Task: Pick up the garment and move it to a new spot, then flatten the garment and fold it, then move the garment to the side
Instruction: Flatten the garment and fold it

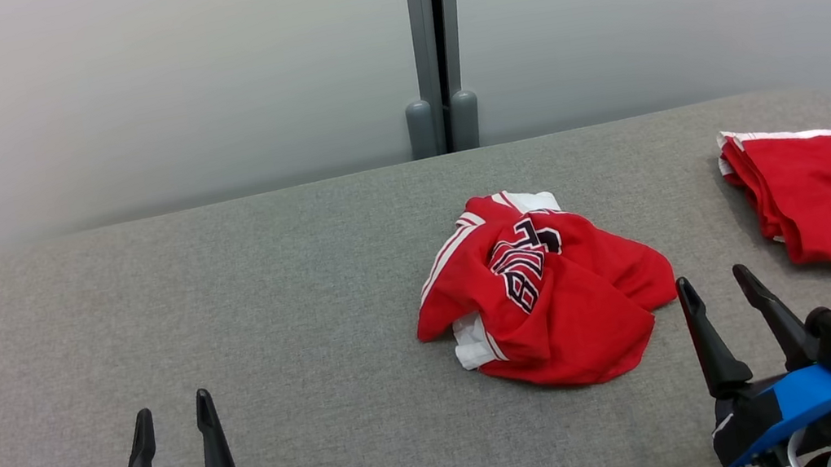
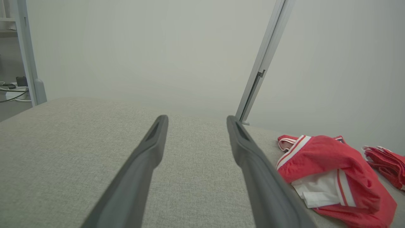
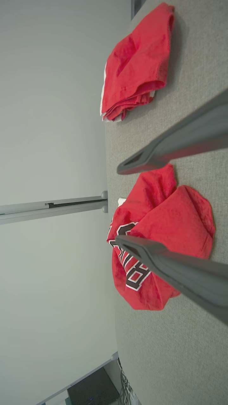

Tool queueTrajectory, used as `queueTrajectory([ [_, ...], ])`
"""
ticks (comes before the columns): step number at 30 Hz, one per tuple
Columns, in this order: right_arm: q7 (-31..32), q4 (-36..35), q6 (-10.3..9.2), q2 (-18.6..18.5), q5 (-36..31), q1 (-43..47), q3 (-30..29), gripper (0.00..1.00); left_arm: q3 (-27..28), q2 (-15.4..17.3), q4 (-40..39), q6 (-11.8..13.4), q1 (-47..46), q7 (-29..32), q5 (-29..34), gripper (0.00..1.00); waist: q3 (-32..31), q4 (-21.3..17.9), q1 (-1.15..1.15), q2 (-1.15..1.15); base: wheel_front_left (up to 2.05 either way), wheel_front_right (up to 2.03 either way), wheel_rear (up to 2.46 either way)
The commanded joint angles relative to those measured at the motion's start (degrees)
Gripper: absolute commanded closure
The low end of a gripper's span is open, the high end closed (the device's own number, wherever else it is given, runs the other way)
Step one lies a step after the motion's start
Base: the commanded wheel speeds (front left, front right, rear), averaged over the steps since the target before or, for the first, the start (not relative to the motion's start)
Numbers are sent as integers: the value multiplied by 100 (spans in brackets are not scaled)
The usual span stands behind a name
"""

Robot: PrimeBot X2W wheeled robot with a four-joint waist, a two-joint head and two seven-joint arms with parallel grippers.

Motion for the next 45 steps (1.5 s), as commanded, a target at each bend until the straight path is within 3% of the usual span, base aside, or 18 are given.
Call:
queueTrajectory([
  [1, -21, 22, 3, 7, 22, 18, 10, 0, 18, -21, 11, -33, -43, -25, 44, 0, 8, 0, 0, 0, 0, 0, 0],
  [17, 2, -12, 3, 5, 78, -162, 198, 0, -82, -12, 176, -155, -517, 143, 82, 0, 265, -151, 0, 0, 0, 0, 0],
  [25, 41, -87, 3, 2, -21, -422, 403, 0, -651, 58, 908, -379, -2088, 1559, -560, 0, 823, -518, 0, 0, 0, 0, 0],
  [32, -60, 32, 2, -4, 62, -731, 755, 0, -1504, 295, 1594, -406, -3459, 2551, -1385, 0, 1318, -1138, 0, 0, 0, 0, 0],
  [37, -185, 147, 2, -1, 109, -833, 852, 0, -1673, 425, 2238, -394, -4080, 3183, -1711, 0, 1534, -1539, 0, 0, 0, 0, 0],
  [45, -318, 289, 3, 2, 110, -840, 794, 0, -1731, 373, 2789, -53, -4361, 4636, -2022, 0, 1595, -1800, 0, 0, 0, 0, 0],
])
